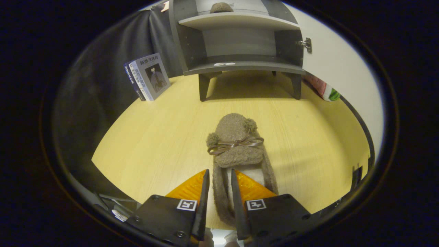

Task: Open the shoe cabinet door, grab the shoes and put them into the shoe cabinet, then close the shoe cabinet door.

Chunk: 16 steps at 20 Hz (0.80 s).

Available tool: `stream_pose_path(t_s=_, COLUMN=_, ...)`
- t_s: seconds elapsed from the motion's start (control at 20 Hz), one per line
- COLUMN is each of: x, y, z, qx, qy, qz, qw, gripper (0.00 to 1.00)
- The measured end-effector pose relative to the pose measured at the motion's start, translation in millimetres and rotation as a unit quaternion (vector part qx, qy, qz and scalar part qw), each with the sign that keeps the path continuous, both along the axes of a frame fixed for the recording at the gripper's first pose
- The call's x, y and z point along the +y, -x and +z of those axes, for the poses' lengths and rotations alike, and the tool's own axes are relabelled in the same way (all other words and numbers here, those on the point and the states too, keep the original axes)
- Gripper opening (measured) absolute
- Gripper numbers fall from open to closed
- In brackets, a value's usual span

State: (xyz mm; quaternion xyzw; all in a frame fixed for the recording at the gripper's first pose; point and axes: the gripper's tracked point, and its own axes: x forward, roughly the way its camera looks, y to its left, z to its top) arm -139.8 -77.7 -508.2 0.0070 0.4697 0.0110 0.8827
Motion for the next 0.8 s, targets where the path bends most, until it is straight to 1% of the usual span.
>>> stream_pose_path(t_s=0.2, x=2.4, y=-5.8, z=-8.5, qx=0.002, qy=0.008, qz=0.009, qw=1.000, gripper=0.38)
stream_pose_path(t_s=0.4, x=0.9, y=-9.6, z=-11.5, qx=0.005, qy=0.016, qz=0.008, qw=1.000, gripper=0.38)
stream_pose_path(t_s=0.45, x=-1.5, y=-12.3, z=6.8, qx=0.013, qy=0.015, qz=0.006, qw=1.000, gripper=0.29)
stream_pose_path(t_s=0.5, x=-3.1, y=-4.7, z=4.1, qx=0.003, qy=0.012, qz=0.001, qw=1.000, gripper=0.20)
stream_pose_path(t_s=0.55, x=-0.3, y=-10.6, z=-17.0, qx=0.011, qy=0.013, qz=0.002, qw=1.000, gripper=0.11)
stream_pose_path(t_s=0.65, x=-1.7, y=-15.6, z=-13.0, qx=0.006, qy=0.022, qz=0.010, qw=1.000, gripper=0.12)
stream_pose_path(t_s=0.8, x=-2.1, y=-13.7, z=-6.8, qx=0.000, qy=0.027, qz=0.011, qw=1.000, gripper=0.03)
